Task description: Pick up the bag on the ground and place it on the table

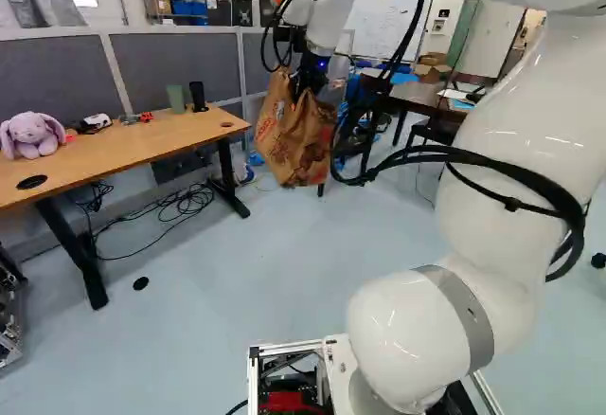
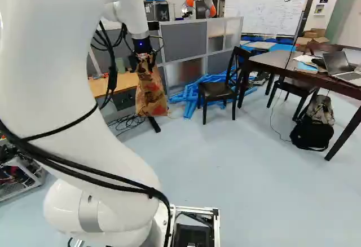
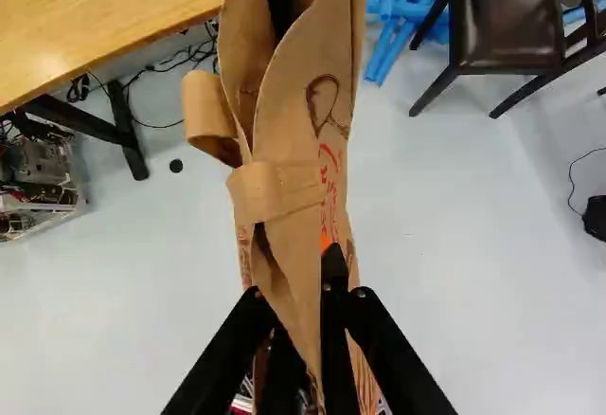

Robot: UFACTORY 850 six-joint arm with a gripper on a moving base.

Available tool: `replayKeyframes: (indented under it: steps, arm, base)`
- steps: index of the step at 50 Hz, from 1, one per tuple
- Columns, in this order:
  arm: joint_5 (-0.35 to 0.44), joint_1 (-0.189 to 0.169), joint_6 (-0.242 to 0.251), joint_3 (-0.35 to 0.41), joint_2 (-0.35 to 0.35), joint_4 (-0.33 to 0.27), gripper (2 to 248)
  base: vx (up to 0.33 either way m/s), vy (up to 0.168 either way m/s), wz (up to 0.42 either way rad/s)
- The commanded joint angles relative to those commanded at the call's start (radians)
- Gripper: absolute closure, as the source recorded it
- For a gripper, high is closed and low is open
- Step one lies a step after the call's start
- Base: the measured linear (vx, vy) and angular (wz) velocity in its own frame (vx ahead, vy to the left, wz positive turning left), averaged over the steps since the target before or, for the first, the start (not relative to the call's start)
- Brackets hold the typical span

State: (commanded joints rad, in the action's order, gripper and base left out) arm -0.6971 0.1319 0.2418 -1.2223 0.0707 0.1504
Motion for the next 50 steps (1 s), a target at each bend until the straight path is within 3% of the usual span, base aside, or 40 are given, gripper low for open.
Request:
replayKeyframes:
  steps: [33,50]
  arm:
    - [-0.123,-0.004,0.000,-0.070,-0.019,0.000,229]
    - [-0.134,-0.005,0.000,-0.080,-0.019,0.000,229]
  base:
    - [0.000,0.000,0.000]
    - [0.000,0.000,0.000]
